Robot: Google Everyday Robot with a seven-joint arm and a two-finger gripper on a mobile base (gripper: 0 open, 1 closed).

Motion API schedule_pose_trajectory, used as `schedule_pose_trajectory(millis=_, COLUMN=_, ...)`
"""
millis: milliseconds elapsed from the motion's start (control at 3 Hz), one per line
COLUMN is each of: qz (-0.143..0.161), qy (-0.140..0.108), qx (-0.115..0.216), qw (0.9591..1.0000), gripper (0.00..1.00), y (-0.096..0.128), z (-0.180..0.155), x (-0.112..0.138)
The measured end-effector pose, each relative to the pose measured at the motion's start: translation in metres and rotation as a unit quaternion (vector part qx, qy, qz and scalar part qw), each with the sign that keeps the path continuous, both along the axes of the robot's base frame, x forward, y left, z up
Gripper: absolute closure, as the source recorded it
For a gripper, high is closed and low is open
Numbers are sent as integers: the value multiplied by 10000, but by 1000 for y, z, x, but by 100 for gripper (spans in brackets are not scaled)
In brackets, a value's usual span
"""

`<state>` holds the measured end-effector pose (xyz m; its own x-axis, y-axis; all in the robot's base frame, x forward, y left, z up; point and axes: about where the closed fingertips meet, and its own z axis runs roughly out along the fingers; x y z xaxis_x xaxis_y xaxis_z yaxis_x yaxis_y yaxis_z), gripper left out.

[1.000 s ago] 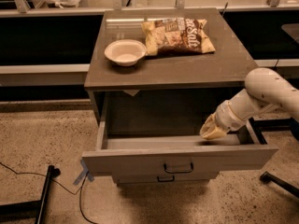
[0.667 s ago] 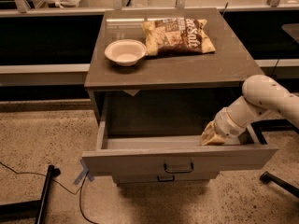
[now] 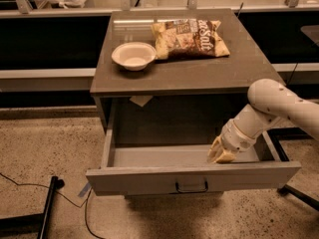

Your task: Open top drawer

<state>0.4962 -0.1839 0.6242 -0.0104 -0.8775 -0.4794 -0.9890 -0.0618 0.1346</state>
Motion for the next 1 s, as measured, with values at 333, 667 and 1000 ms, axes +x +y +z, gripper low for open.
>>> schedule_pose_trajectory(millis=333, qz=330, qy=80, qx=306, qw=9990, gripper=100, y=8, z=15, x=-15)
schedule_pose_trajectory(millis=667, qz=497, qy=-207, qx=641, qw=9965, gripper=100, y=13, z=46, x=-13)
schedule_pose_trajectory(millis=1000, qz=519, qy=-566, qx=913, qw=9929, gripper=100, y=14, z=83, x=-3)
